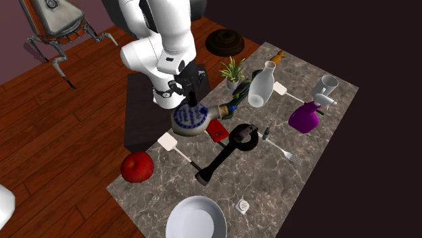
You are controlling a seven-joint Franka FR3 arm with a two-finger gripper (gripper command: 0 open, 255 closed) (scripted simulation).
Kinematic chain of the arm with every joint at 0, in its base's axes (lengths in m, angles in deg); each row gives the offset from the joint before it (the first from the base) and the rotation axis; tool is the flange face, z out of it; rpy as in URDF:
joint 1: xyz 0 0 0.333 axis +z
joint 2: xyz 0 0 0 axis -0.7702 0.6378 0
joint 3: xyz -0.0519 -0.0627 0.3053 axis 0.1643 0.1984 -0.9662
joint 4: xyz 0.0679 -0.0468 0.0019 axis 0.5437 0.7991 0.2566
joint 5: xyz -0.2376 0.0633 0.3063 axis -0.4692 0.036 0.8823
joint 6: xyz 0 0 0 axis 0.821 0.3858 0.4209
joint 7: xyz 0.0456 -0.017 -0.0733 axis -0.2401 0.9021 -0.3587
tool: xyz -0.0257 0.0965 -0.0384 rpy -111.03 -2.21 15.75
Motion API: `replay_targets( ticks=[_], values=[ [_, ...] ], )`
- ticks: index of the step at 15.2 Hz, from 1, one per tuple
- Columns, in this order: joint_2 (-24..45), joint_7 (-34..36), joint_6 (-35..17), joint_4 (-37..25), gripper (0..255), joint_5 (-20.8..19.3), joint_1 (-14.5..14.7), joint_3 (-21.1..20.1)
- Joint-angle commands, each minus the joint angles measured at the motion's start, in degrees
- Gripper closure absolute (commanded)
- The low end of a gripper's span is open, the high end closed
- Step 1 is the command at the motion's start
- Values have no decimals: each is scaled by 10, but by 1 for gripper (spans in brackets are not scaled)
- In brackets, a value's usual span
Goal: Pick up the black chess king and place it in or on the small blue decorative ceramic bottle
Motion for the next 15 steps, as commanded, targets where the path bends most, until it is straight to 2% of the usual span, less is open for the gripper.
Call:
replay_targets(
  ticks=[1,10,11,15],
  values=[
    [1,0,-16,15,255,4,3,-4],
    [1,0,-24,23,255,6,4,-6],
    [1,0,-24,23,0,6,4,-6],
    [1,0,-24,23,0,6,4,-6]
  ],
)
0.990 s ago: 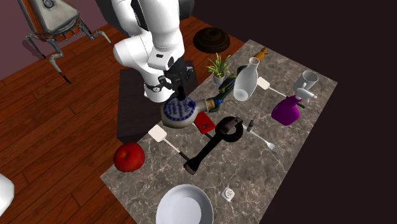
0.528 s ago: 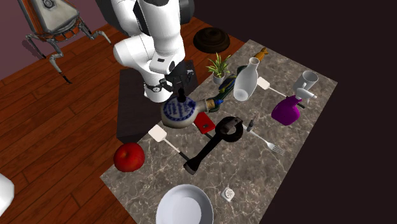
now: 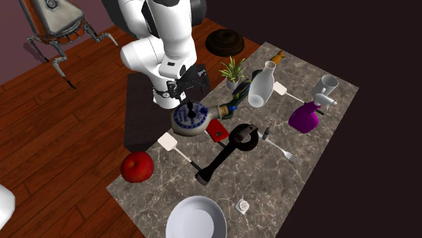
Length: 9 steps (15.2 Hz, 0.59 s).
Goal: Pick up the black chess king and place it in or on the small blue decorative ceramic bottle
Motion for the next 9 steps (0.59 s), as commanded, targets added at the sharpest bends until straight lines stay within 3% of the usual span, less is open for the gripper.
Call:
replay_targets(
  ticks=[1,5,9],
  values=[
    [0,0,0,0,0,0,0,0],
    [-9,1,78,-68,0,-17,-9,16],
    [-9,1,78,-68,0,-17,-9,16]
  ],
)
